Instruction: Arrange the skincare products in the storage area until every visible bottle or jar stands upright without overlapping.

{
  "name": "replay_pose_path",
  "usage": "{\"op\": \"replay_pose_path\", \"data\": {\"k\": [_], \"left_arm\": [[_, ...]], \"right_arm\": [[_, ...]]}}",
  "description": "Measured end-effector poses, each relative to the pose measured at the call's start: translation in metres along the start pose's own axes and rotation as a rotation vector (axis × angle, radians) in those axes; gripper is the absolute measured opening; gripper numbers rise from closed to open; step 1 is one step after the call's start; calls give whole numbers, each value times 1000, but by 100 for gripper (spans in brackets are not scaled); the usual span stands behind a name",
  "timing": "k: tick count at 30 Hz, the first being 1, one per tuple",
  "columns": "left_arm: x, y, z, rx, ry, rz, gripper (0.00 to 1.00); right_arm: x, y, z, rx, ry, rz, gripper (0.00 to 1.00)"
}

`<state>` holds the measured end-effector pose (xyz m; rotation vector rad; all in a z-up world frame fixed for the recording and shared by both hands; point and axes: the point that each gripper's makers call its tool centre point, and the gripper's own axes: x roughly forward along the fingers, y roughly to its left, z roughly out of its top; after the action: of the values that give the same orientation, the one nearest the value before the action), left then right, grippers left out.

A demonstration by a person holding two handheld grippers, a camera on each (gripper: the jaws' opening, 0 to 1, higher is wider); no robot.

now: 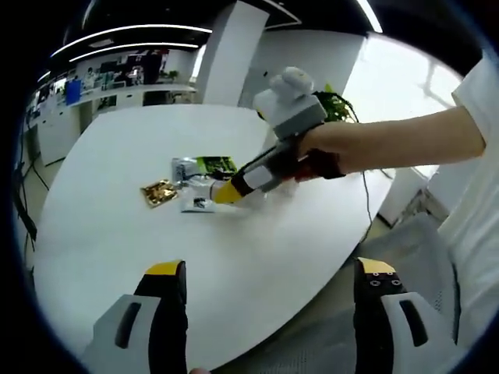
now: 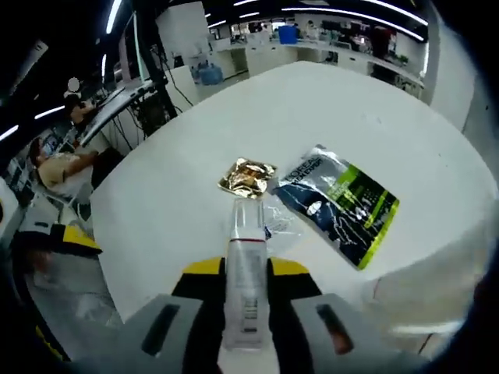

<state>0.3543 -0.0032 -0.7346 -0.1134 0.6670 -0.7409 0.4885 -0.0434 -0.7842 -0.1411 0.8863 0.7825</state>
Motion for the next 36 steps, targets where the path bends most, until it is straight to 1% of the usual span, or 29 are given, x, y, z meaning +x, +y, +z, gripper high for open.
{"op": "replay_pose_path", "data": {"k": [3, 4, 6, 7, 9, 10, 11, 12, 13, 15, 17, 19, 22, 24, 25, 26, 27, 29, 31, 33, 36], "left_arm": [[0, -1, 1, -12, -4, -13, 87], [0, -2, 1, -10, -3, -16, 87], [1, -5, 0, -10, 1, -26, 87], [1, -5, 0, -9, 2, -30, 87], [1, -7, 1, -11, 2, -38, 87], [1, -8, 1, -11, 4, -43, 88], [1, -8, 1, -10, 5, -47, 88], [0, -9, 2, -8, 6, -50, 88], [-1, -9, 3, -6, 7, -52, 88], [-3, -9, 6, -10, 5, -60, 88], [-6, -12, 13, -22, -12, -80, 88], [-8, -14, 22, -37, -33, -101, 88], [-12, -21, 37, -72, -75, -142, 88], [-14, -26, 46, -96, -100, -171, 89], [-15, -28, 50, -106, -111, -185, 89], [-16, -29, 53, -114, -117, -195, 89], [-17, -32, 58, -126, -130, -209, 89], [-18, -36, 64, -135, -139, -227, 89], [-19, -40, 70, -136, -146, -243, 88], [-22, -48, 81, -135, -164, -276, 88], [-26, -59, 99, -164, -204, -331, 88]], "right_arm": [[-12, 10, 0, 118, -54, 61, 20], [-16, 11, 0, 144, -70, 70, 20], [-25, 18, 0, 207, -111, 113, 20], [-28, 18, 0, 239, -125, 118, 20], [-36, 22, -1, 290, -155, 158, 20], [-40, 22, -1, 324, -177, 161, 20], [-43, 24, -2, 333, -191, 178, 20], [-47, 29, -1, 344, -211, 215, 20], [-49, 30, -2, 362, -226, 219, 20], [-56, 36, -3, 399, -255, 260, 20], [-62, 41, -3, 438, -292, 289, 20], [-67, 47, -4, 441, -310, 332, 20], [-76, 54, -3, 437, -347, 367, 20], [-85, 60, 2, 452, -394, 412, 20], [-89, 61, 4, 461, -417, 421, 20], [-94, 63, 7, 480, -442, 442, 20], [-100, 67, 9, 490, -466, 475, 20], [-110, 74, 15, 497, -518, 525, 20], [-119, 80, 19, 505, -556, 571, 20], [-130, 85, 25, 506, -609, 614, 20], [-146, 92, 32, 530, -691, 675, 20]]}}
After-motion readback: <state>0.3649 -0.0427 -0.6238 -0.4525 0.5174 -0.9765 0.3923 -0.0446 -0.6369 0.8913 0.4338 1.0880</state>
